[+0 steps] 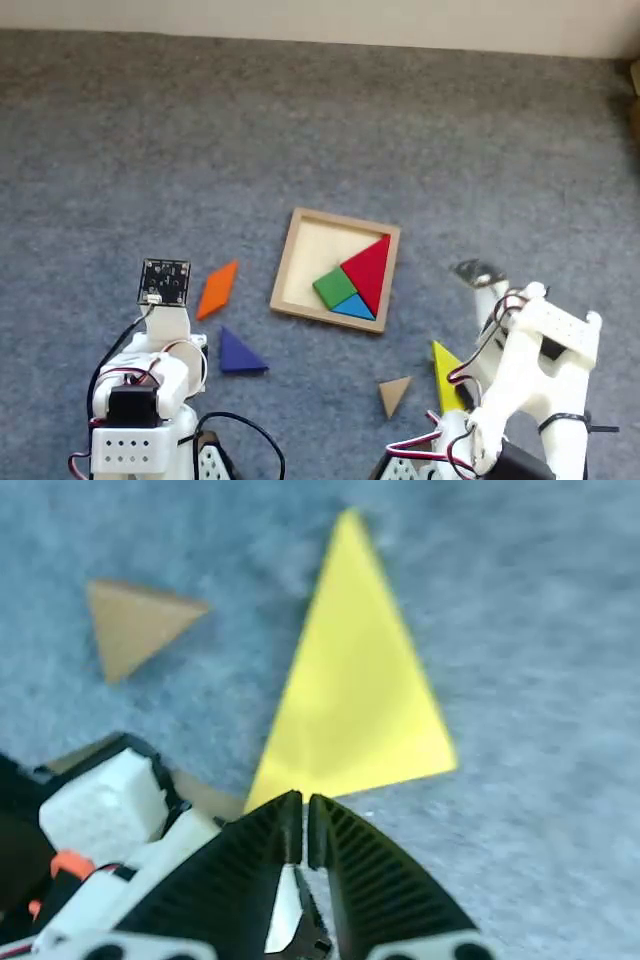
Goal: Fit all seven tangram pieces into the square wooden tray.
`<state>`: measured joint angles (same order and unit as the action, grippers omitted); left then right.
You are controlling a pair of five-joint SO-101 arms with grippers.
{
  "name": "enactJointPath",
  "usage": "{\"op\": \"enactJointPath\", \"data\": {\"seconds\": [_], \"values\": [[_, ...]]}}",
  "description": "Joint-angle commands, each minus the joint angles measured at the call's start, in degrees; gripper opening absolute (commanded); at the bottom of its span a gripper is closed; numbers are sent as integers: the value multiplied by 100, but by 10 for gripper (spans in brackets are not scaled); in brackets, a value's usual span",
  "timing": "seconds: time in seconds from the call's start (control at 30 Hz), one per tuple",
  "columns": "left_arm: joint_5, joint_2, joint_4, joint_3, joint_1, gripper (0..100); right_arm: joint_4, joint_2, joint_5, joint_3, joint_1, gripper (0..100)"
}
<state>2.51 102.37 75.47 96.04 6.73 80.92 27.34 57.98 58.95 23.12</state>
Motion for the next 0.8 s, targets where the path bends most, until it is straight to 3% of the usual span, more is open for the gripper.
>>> {"op": "enactJointPath", "data": {"seconds": [0.0, 0.23, 0.57, 0.77], "values": [[44, 242, 18, 110, 75, 7, 22, 198, 387, 295, -92, 21], [44, 242, 18, 110, 75, 7, -1402, 198, -35, 1068, -840, 21], [44, 242, 18, 110, 75, 7, -2738, 189, -1785, 1033, -2062, 21], [44, 242, 18, 110, 75, 7, -3380, 215, -2629, 708, -2316, 21]]}}
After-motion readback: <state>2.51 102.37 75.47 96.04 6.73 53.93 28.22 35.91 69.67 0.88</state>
